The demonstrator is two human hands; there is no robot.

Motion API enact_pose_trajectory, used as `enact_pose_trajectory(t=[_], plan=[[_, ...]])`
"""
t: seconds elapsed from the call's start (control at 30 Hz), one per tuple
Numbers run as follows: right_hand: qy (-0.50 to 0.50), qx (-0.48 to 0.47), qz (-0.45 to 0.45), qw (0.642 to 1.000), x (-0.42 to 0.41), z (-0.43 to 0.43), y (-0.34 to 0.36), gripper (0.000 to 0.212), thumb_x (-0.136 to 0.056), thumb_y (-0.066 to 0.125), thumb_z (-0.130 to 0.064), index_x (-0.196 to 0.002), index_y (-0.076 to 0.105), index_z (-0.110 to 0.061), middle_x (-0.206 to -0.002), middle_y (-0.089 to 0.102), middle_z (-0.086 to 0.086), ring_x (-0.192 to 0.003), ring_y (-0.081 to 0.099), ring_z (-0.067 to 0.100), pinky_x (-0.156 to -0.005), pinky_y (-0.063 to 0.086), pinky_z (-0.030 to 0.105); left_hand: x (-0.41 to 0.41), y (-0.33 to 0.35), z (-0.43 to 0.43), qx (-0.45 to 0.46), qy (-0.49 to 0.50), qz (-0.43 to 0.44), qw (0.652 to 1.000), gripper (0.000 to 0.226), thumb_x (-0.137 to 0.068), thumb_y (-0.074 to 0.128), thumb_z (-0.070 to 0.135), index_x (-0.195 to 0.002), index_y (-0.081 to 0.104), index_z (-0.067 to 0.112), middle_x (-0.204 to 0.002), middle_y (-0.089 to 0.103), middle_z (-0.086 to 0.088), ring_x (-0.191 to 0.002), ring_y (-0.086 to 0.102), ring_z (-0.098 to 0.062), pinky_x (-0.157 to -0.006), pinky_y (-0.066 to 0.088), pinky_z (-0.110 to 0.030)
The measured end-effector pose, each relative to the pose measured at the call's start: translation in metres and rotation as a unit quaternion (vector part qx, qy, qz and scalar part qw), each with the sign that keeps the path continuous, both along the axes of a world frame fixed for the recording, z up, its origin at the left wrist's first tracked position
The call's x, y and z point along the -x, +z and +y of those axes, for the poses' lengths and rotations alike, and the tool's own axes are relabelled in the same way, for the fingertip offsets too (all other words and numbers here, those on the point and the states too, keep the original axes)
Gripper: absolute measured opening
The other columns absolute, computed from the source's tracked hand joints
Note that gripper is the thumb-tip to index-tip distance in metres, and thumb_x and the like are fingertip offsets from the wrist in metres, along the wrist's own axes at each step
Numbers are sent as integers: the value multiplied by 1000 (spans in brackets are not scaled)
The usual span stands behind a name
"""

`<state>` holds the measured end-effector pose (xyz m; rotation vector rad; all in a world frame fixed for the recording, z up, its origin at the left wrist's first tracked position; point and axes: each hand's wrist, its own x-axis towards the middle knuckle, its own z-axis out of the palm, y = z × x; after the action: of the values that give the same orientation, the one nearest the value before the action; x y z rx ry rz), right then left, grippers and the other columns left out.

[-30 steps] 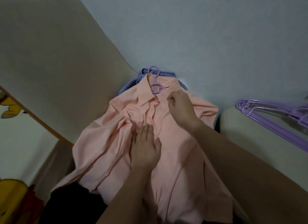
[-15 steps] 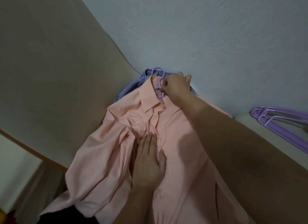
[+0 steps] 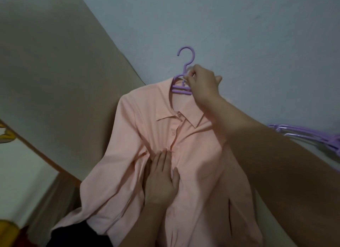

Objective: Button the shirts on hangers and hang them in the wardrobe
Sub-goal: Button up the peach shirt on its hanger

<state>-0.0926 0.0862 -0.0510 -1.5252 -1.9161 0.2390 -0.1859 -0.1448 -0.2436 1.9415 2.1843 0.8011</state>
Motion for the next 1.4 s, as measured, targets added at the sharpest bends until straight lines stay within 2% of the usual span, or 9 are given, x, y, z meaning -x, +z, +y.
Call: enact_pose_trajectory(t=[0.1,0.3,0.53,0.67,0.73,0.8,0.93,1.1,1.4], plan=[[31,-49,2,998,0,-24,26,12,-95,57,-32,-89,60,-22,-92,65,-1,-111,51,26,-88,34,42,3,14,-6,38,-31,-30,998,66,-97,28,49,-159,27,25,-164,21,15,-153,14,-5,-125,5,-25],[53,-228,62,970,-25,-86,112,25,-93,56,-38,-95,62,-14,-108,54,12,-100,54,33,-79,47,48,-6,128,-37,-187,-20,-62,980,42,-99,52,30,-140,46,30,-148,39,7,-135,40,-16,-113,34,-38],[31,-335,25,941,-101,-170,183,30,-100,43,-39,-100,55,-12,-117,47,10,-85,58,27,-62,48,42,22,279,-56,-392,88,-102,910,64,-86,61,24,-147,42,15,-159,31,-11,-147,28,-27,-119,16,-43],[1,-360,-20,933,-150,-205,206,32,-100,41,-38,-101,54,-10,-117,48,13,-88,56,30,-62,46,40,29,322,-69,-326,84,-286,897,45,-100,53,48,-138,44,26,-137,52,2,-126,45,-11,-111,29,-32],[-13,-360,-36,932,-175,-219,218,31,-101,42,-37,-100,54,-9,-115,47,14,-88,55,31,-63,46,42,19,329,-69,-270,-5,-366,891,18,-104,48,38,-101,56,22,-86,55,8,-80,50,0,-77,44,-33],[-29,-352,-49,934,-199,-233,230,31,-101,43,-39,-98,54,-10,-115,46,14,-86,54,30,-65,45,44,4,327,-68,-254,-72,-340,902,33,-102,48,34,-74,48,17,-67,43,6,-59,39,-4,-62,35,-37],[-79,-336,-74,936,-263,-265,249,34,-100,42,-44,-98,55,-12,-117,45,12,-82,54,31,-69,46,45,-50,316,-62,-234,-146,-358,892,40,-93,52,42,-85,51,2,-75,49,-6,-71,44,-16,-65,47,-55],[-185,-320,-141,918,-361,-307,241,39,-101,42,-49,-96,52,-12,-118,44,13,-85,52,28,-62,34,36,-123,297,-81,-174,-298,-386,856,46,-93,56,34,-89,53,-12,-77,50,-10,-71,43,-17,-66,36,-36],[-220,-274,-92,932,-447,-355,178,39,-97,52,-50,-77,55,-17,-110,45,8,-100,49,24,-77,48,45,-162,248,-92,-12,-340,-437,833,18,-78,62,25,-83,76,15,-79,71,-4,-78,61,-16,-73,46,-34]])
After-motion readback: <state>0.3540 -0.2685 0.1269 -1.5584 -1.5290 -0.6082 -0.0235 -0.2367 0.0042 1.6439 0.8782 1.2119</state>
